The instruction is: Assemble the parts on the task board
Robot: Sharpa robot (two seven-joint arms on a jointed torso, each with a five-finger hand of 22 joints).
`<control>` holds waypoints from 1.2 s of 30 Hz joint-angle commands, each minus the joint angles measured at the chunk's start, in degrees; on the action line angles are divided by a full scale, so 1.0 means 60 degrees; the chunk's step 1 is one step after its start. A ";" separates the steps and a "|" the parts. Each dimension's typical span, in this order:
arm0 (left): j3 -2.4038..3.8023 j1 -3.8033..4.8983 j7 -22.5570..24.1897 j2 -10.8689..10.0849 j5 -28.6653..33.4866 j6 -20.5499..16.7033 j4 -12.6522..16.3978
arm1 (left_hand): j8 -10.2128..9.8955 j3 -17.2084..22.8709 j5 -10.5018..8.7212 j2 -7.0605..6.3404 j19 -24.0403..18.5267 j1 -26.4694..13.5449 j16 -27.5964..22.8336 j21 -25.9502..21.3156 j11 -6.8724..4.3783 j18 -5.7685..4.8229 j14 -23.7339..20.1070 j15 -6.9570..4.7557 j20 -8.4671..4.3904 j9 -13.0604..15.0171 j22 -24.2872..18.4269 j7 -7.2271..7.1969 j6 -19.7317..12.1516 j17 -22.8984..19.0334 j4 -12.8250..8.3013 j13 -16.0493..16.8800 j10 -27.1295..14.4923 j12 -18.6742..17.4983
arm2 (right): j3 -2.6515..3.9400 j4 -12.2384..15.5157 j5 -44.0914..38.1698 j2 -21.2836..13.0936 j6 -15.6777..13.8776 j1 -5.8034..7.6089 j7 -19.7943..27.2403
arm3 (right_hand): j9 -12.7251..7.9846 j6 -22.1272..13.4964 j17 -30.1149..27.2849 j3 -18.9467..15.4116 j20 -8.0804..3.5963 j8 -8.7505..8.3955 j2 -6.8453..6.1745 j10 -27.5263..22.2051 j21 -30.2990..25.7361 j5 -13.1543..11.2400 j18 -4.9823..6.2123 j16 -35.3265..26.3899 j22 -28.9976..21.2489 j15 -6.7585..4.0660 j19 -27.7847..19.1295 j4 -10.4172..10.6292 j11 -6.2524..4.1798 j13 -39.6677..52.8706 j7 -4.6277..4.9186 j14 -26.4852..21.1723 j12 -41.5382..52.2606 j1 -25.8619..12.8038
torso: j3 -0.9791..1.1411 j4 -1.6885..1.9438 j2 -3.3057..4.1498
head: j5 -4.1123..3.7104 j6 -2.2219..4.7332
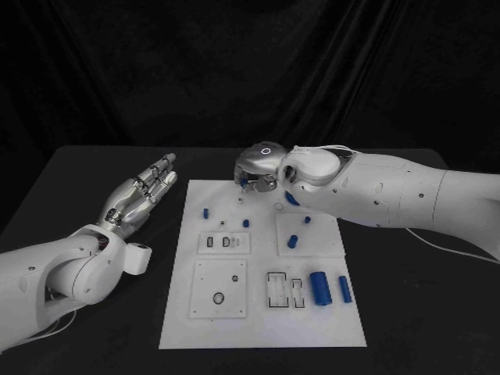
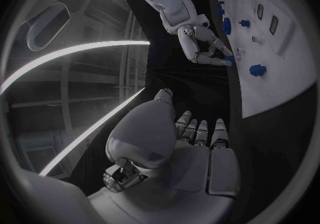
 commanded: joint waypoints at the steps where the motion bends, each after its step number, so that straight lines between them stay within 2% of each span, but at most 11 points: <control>1: 0.0009 0.0027 0.0630 0.0027 -0.0020 0.0118 0.0002 | 0.0032 0.0052 0.0037 0.0000 0.0023 0.0103 -0.0063 -0.0055 0.0075 0.0144 -0.0004 0.0070 0.0069 0.0009 -0.0014 0.0005 0.0049 -0.0013 0.0011 0.0009 -0.0001 -0.0013 | 0.0007 -0.0024 -0.0009 0.0019 0.0067 -0.0054 0.0032 | -0.0016 -0.0052 0.0010 0.0007 -0.0011 -0.0049 -0.0094 0.0163 0.0047 -0.0026 -0.0151 0.0040 0.0004 -0.0061 0.0033 0.0060 -0.0200 0.0004 0.0002 0.0003 0.0016 -0.0012 | -0.0009 -0.0004 -0.0006 | -0.0019 -0.0021; 7: 0.0009 0.0027 0.0614 0.0042 -0.0020 0.0144 -0.0031 | 0.0037 0.0064 0.0058 0.0002 0.0023 0.0122 -0.0063 -0.0055 0.0101 0.0144 -0.0004 0.0094 0.0091 0.0012 -0.0014 0.0030 0.0082 -0.0013 0.0009 0.0009 0.0000 -0.0012 | 0.0007 -0.0030 -0.0009 0.0016 0.0151 -0.0116 0.0038 | -0.0027 -0.0077 -0.0022 0.0034 -0.0018 -0.0052 -0.0102 0.0123 0.0051 -0.0057 -0.0153 0.0019 0.0024 -0.0066 0.0016 0.0088 -0.0202 0.0004 -0.0003 -0.0025 0.0015 -0.0021 | 0.0001 -0.0020 -0.0009 | -0.0024 -0.0041; 11: 0.0009 0.0027 0.0608 0.0053 -0.0020 0.0164 -0.0050 | 0.0040 0.0072 0.0074 0.0004 0.0023 0.0134 -0.0063 -0.0055 0.0111 0.0144 -0.0004 0.0104 0.0102 0.0014 -0.0014 0.0040 0.0097 -0.0013 0.0006 0.0011 0.0001 -0.0006 | 0.0007 -0.0025 -0.0009 0.0000 0.0231 -0.0140 0.0013 | -0.0032 -0.0087 -0.0037 0.0042 -0.0020 -0.0053 -0.0107 0.0108 0.0056 -0.0075 -0.0156 0.0009 0.0036 -0.0067 0.0011 0.0100 -0.0200 0.0005 -0.0001 -0.0036 0.0016 -0.0027 | 0.0002 0.0000 -0.0009 | -0.0009 -0.0039; 14: 0.0009 0.0027 0.0602 0.0059 -0.0020 0.0176 -0.0065 | 0.0040 0.0072 0.0074 0.0004 0.0023 0.0134 -0.0063 -0.0055 0.0111 0.0144 -0.0004 0.0104 0.0102 0.0014 -0.0014 0.0040 0.0097 -0.0013 0.0006 0.0011 0.0001 -0.0006 | 0.0007 -0.0011 -0.0009 -0.0017 0.0257 -0.0148 -0.0003 | -0.0044 -0.0119 -0.0061 0.0058 -0.0019 -0.0059 -0.0119 0.0076 0.0053 -0.0096 -0.0158 -0.0008 0.0044 -0.0058 -0.0007 0.0123 -0.0190 0.0005 0.0008 -0.0059 0.0016 -0.0038 | -0.0003 0.0015 -0.0008 | -0.0019 -0.0035; 21: 0.0009 0.0027 0.0589 0.0066 -0.0020 0.0210 -0.0098 | 0.0039 0.0077 0.0078 0.0007 0.0023 0.0139 -0.0063 -0.0055 0.0115 0.0145 -0.0004 0.0108 0.0108 0.0014 -0.0014 0.0045 0.0097 -0.0013 0.0005 0.0009 0.0000 -0.0011 | 0.0006 0.0032 -0.0009 -0.0059 0.0355 -0.0161 -0.0052 | -0.0053 -0.0143 -0.0091 0.0069 -0.0012 -0.0060 -0.0130 0.0058 0.0051 -0.0106 -0.0162 -0.0030 0.0054 -0.0040 -0.0022 0.0148 -0.0179 0.0007 0.0019 -0.0083 0.0020 -0.0056 | -0.0014 -0.0004 -0.0012 | 0.0018 -0.0032; 36: 0.0009 0.0026 0.0527 0.0110 -0.0020 0.0311 -0.0207 | 0.0051 0.0108 0.0097 0.0036 0.0023 0.0168 -0.0063 -0.0055 0.0150 0.0147 -0.0004 0.0138 0.0148 0.0022 -0.0014 0.0086 0.0170 -0.0013 0.0005 0.0009 0.0000 -0.0015 | 0.0005 0.0004 -0.0009 -0.0081 0.0660 -0.0186 -0.0206 | -0.0107 -0.0355 -0.0254 0.0154 0.0030 -0.0074 -0.0222 -0.0127 0.0024 -0.0071 -0.0160 -0.0152 0.0089 0.0010 -0.0120 0.0222 -0.0136 0.0004 0.0031 -0.0218 0.0012 -0.0084 | -0.0016 -0.0005 -0.0016 | 0.0013 -0.0069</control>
